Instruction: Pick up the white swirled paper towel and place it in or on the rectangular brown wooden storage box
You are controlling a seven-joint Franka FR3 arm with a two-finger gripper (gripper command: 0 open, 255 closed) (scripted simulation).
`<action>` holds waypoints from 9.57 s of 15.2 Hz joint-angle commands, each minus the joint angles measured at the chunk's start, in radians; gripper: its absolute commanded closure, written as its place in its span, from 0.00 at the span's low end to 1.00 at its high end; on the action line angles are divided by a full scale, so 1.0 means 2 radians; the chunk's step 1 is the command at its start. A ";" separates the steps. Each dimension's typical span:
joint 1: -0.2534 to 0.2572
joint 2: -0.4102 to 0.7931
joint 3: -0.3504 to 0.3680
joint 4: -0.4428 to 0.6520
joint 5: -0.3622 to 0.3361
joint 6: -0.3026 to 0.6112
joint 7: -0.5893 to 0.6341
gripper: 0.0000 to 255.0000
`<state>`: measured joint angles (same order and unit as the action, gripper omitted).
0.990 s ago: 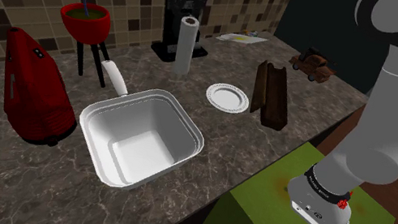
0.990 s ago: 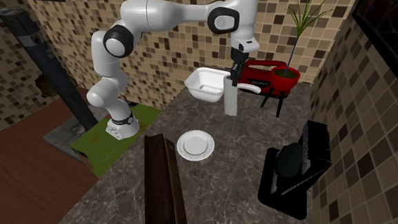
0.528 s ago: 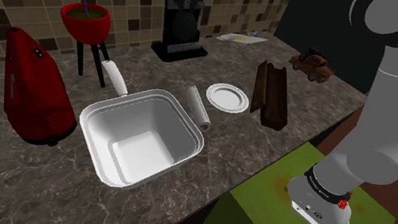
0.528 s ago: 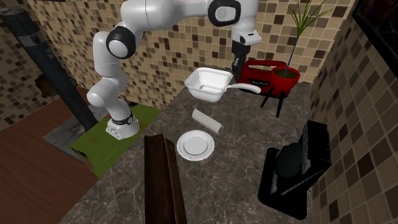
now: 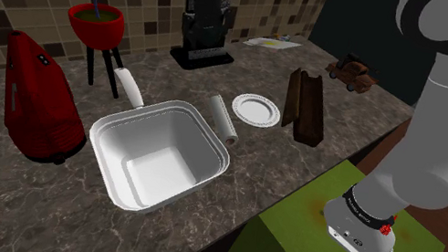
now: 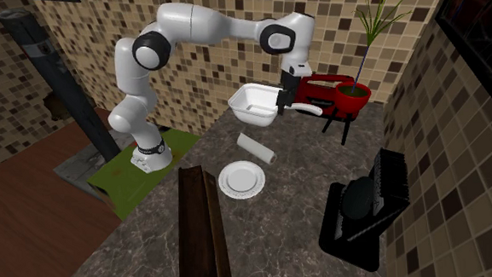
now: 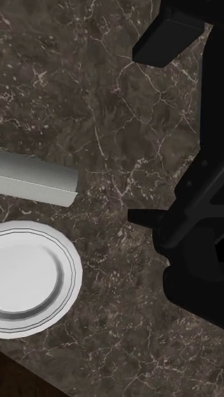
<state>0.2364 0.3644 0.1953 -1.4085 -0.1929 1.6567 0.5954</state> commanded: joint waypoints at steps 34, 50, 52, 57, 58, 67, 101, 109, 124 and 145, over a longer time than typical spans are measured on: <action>0.047 0.062 -0.024 -0.181 -0.071 0.087 0.182 1.00; 0.046 0.024 -0.019 -0.161 -0.062 0.032 0.166 1.00; 0.046 0.018 -0.019 -0.156 -0.060 0.021 0.163 1.00; 0.046 0.005 -0.018 -0.141 -0.057 -0.005 0.155 1.00; 0.046 0.002 -0.018 -0.138 -0.057 -0.011 0.154 1.00; 0.048 -0.015 -0.016 -0.102 -0.053 -0.062 0.140 1.00; -0.151 -0.218 -0.194 -0.354 -0.151 0.110 -0.165 1.00; -0.153 -0.197 -0.197 -0.384 -0.157 0.158 -0.146 1.00; -0.157 -0.161 -0.200 -0.413 -0.167 0.219 -0.120 1.00; -0.142 -0.182 -0.188 -0.377 -0.151 0.158 -0.127 0.00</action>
